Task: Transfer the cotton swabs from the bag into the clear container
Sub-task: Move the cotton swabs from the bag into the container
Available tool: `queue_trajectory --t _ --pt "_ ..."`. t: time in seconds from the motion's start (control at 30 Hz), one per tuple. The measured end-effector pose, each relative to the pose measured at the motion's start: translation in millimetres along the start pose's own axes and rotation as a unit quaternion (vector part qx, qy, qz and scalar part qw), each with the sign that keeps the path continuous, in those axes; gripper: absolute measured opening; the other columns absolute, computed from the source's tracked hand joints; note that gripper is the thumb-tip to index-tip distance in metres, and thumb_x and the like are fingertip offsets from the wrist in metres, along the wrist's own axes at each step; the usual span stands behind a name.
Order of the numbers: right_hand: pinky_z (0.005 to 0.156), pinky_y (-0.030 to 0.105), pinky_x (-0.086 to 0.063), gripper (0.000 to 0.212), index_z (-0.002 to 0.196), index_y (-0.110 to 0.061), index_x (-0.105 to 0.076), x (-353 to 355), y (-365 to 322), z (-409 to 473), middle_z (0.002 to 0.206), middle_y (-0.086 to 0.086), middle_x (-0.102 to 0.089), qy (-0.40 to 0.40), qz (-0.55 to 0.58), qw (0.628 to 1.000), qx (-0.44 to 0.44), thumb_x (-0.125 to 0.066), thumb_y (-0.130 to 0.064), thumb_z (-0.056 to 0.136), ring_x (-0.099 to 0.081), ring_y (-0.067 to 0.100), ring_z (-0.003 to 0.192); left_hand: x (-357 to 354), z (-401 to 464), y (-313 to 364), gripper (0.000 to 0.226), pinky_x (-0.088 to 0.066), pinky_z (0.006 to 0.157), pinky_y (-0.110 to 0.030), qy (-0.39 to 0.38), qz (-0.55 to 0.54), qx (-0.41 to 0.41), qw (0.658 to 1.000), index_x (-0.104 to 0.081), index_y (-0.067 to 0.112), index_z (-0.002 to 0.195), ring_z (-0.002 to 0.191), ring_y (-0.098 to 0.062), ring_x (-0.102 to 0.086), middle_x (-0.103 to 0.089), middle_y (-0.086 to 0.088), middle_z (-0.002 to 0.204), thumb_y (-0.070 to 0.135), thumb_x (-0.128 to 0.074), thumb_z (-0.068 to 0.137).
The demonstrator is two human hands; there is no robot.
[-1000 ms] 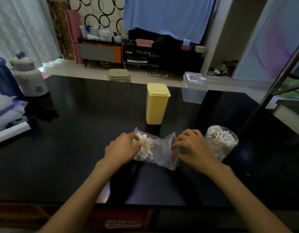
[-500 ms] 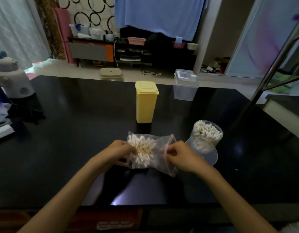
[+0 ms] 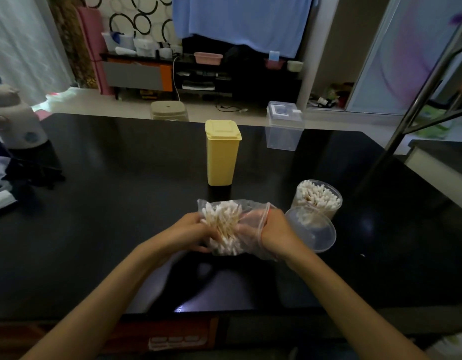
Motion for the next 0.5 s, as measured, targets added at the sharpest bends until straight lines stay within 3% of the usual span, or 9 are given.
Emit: queue_trajectory --t 0.07,0.2,0.4,0.5 --pt "0.077 0.029 -0.053 0.008 0.090 -0.002 -0.068 -4.6 5.9 1.1 0.085 0.009 -0.068 -0.019 0.026 0.999 -0.019 -0.066 -0.004 0.083 -0.065 0.022 0.082 -0.1 -0.5 4.2 0.012 -0.053 0.057 -0.017 0.003 -0.023 -0.023 0.999 -0.064 0.017 0.088 0.069 -0.010 -0.065 -0.069 -0.002 0.082 0.006 -0.061 0.085" --pt "0.053 0.015 -0.050 0.008 0.085 -0.009 -0.066 -14.1 8.6 -1.6 0.069 -0.001 -0.063 -0.045 0.137 0.989 -0.045 -0.060 -0.004 0.089 -0.062 0.001 0.057 8.3 -0.8 9.6 0.007 -0.054 0.064 -0.015 0.021 -0.054 -0.073 0.996 -0.071 0.014 0.086 0.076 -0.009 -0.071 -0.075 0.001 0.080 0.018 -0.071 0.081" --pt "0.068 0.023 -0.052 0.011 0.076 -0.020 -0.062 -11.2 -4.3 -2.6 0.073 -0.003 -0.063 -0.042 0.026 0.999 0.013 -0.064 -0.020 0.087 -0.061 0.010 0.071 1.9 -6.9 20.2 0.010 -0.054 0.072 -0.016 -0.017 0.027 -0.126 0.991 -0.073 0.018 0.081 0.080 -0.009 -0.071 -0.075 0.001 0.081 0.009 -0.069 0.082" --pt "0.070 0.017 -0.048 0.009 0.093 -0.023 -0.063 -13.8 -12.5 -4.2 0.073 -0.015 -0.055 -0.060 -0.044 0.997 0.000 -0.060 -0.031 0.089 -0.056 0.002 0.074 -0.8 -9.2 22.6 0.012 -0.054 0.077 -0.019 -0.026 0.063 -0.144 0.987 -0.072 0.019 0.087 0.084 -0.009 -0.070 -0.075 0.000 0.086 0.009 -0.067 0.083"
Point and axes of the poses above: each hand's wrist, its own z-axis towards the middle knuckle, its own x-axis out of the back of the hand, y = z × x, the point moved 10 cm from there along z, towards the middle knuckle
